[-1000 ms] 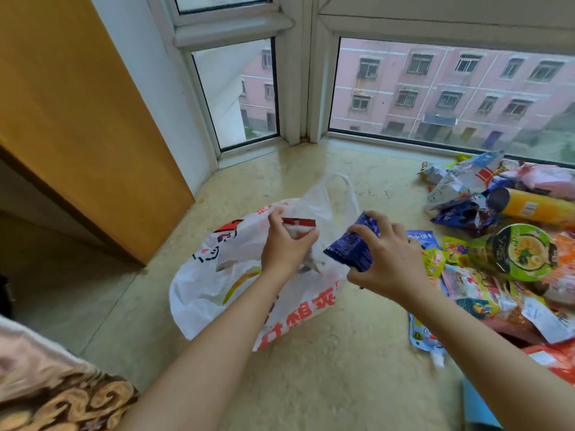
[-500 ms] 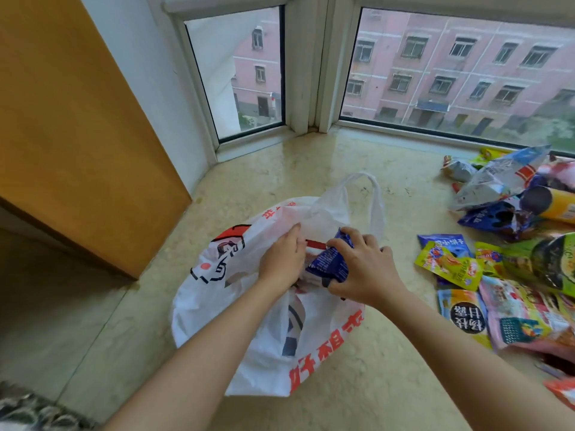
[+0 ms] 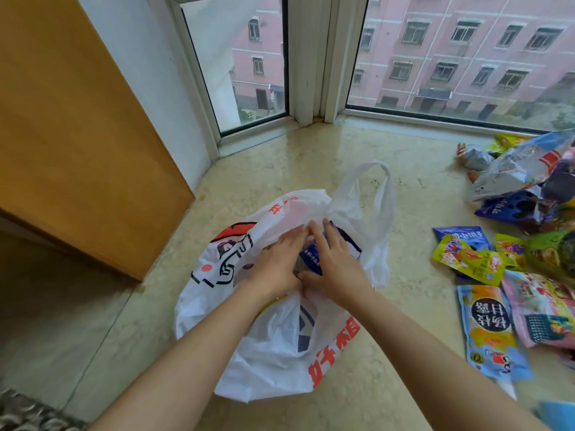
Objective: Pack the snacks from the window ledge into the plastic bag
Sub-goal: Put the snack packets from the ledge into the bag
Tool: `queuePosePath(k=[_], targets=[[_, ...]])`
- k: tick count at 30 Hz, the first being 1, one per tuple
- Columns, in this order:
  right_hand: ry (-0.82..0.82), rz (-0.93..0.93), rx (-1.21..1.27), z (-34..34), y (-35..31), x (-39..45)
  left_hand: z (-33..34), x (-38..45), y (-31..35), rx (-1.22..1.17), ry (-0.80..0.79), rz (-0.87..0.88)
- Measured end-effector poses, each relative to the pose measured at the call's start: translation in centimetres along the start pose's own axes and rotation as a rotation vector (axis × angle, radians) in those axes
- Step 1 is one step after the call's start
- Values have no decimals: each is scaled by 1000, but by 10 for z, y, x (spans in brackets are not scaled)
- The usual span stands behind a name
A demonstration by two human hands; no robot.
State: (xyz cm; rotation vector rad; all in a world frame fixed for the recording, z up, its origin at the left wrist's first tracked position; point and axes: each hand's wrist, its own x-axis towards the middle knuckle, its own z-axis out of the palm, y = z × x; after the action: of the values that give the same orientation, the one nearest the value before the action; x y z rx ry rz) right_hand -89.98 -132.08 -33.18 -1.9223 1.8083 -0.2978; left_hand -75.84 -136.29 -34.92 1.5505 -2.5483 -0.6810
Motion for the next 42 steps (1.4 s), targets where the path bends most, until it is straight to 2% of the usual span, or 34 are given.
queuePosePath(k=[9, 15, 18, 20, 22, 24, 28, 31, 33, 36, 38, 40, 42], targets=[[-6, -184, -527, -21, 66, -37, 18, -13, 14, 495, 33, 369], [-113, -282, -666, -21, 92, -47, 30, -10, 29, 569, -13, 279], [-161, -278, -640, -11, 95, -51, 38, -9, 27, 570, -156, 233], [-155, -270, -654, -5, 101, -56, 41, -8, 28, 571, -157, 218], [-107, -275, -666, 1, 110, -63, 45, -8, 30, 551, -164, 217], [-25, -355, -686, 3, 119, -71, 47, -8, 32, 533, -188, 224], [340, -489, -703, -14, 133, -88, 51, -10, 39, 536, -208, 264], [604, -482, -549, -39, 141, -102, 56, -6, 51, 541, -206, 280], [710, -499, -457, -60, 144, -113, 59, -2, 64, 536, -175, 293], [785, -516, -387, -89, 149, -130, 52, 2, 92, 509, -170, 320], [794, -501, -391, -100, 159, -138, 49, 3, 103, 494, -230, 265], [747, -484, -424, -107, 170, -144, 49, 6, 112, 534, -243, 294], [649, -492, -433, -108, 180, -152, 48, 9, 120, 583, -177, 391]])
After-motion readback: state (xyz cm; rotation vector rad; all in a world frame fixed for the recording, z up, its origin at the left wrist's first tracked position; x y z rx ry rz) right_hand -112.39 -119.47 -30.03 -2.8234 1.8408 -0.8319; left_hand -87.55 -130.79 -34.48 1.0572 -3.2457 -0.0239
